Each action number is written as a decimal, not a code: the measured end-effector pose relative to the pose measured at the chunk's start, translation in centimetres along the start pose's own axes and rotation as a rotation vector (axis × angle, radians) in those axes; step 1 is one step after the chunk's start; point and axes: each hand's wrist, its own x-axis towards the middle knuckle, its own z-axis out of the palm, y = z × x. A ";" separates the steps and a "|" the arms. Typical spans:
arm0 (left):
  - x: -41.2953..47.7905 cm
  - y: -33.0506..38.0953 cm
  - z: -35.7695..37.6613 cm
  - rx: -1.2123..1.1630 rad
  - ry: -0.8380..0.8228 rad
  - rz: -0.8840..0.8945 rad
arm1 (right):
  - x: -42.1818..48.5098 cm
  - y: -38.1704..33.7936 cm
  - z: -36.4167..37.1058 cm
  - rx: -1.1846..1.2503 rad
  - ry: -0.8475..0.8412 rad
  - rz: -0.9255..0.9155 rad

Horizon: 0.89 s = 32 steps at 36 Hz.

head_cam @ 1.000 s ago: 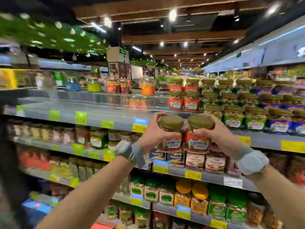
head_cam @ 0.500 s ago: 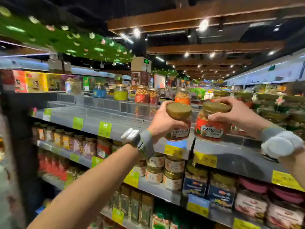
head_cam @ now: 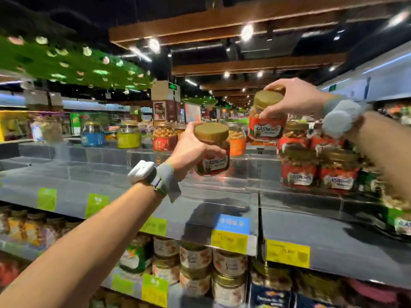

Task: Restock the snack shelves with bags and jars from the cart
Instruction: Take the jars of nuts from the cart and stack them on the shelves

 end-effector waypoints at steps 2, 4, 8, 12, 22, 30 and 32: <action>1.0 -0.4 0.1 -0.025 -0.013 0.006 | 1.0 0.2 0.0 -0.054 -0.038 -0.006; 1.9 -1.0 0.2 -0.035 -0.030 0.011 | 1.6 0.4 0.3 -0.069 -0.070 0.009; 3.6 -1.7 -0.2 -0.018 -0.046 0.060 | 3.2 1.2 1.2 -0.152 -0.110 0.060; 4.9 -2.4 -0.9 -0.023 -0.070 0.073 | 4.7 2.1 2.4 -0.194 -0.144 0.133; 7.6 -4.7 -2.7 -0.015 -0.132 0.065 | 7.2 3.2 5.7 -0.332 -0.211 0.241; 8.5 -5.4 -2.5 -0.042 -0.194 0.069 | 7.8 4.4 7.3 -0.470 -0.258 0.301; 8.4 -5.5 -2.3 -0.042 -0.216 0.077 | 7.9 4.9 7.6 -0.472 -0.261 0.317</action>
